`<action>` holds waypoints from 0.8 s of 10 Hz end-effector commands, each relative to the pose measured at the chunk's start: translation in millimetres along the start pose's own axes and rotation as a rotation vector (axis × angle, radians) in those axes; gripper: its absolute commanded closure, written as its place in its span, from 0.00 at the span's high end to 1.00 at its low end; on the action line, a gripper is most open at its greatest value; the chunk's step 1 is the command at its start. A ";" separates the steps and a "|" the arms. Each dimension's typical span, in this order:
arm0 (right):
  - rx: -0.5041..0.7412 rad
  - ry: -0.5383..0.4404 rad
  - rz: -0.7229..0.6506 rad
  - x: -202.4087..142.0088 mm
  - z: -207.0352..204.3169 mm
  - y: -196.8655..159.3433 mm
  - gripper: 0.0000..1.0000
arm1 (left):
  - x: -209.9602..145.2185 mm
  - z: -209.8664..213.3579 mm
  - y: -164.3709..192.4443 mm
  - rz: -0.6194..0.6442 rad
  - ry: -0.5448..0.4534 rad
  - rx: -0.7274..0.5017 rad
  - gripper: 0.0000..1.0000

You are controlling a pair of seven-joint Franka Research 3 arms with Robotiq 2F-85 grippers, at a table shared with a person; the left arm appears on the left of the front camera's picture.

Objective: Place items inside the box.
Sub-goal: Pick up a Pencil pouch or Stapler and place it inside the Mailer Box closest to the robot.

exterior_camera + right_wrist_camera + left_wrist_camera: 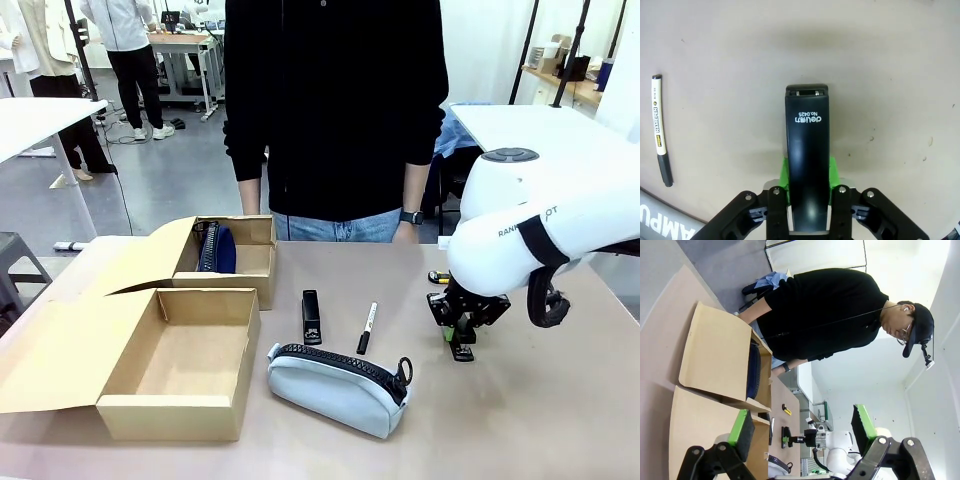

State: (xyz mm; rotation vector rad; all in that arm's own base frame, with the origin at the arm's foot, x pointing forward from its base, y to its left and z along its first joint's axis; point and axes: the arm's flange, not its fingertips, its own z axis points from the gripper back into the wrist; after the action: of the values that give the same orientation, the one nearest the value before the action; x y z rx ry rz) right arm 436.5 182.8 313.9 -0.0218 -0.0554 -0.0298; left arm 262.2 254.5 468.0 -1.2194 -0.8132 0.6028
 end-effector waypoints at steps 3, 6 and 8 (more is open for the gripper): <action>0.138 0.050 0.241 -101.6 154.3 -16.8 0.00 | 0.4 -0.9 0.6 -0.021 -0.012 -0.030 1.00; 0.046 0.038 0.443 -226.1 187.0 1.6 0.00 | 0.4 -0.9 0.6 -0.021 -0.012 -0.030 1.00; 0.091 0.061 0.342 -205.9 177.0 -17.1 0.15 | 0.4 -0.9 0.6 -0.021 -0.012 -0.030 1.00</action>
State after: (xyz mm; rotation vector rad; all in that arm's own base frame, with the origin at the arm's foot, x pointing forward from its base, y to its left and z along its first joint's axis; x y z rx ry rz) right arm 191.7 191.9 498.5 0.0206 0.0098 0.3864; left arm 261.9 254.6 468.4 -1.2196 -0.8148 0.6021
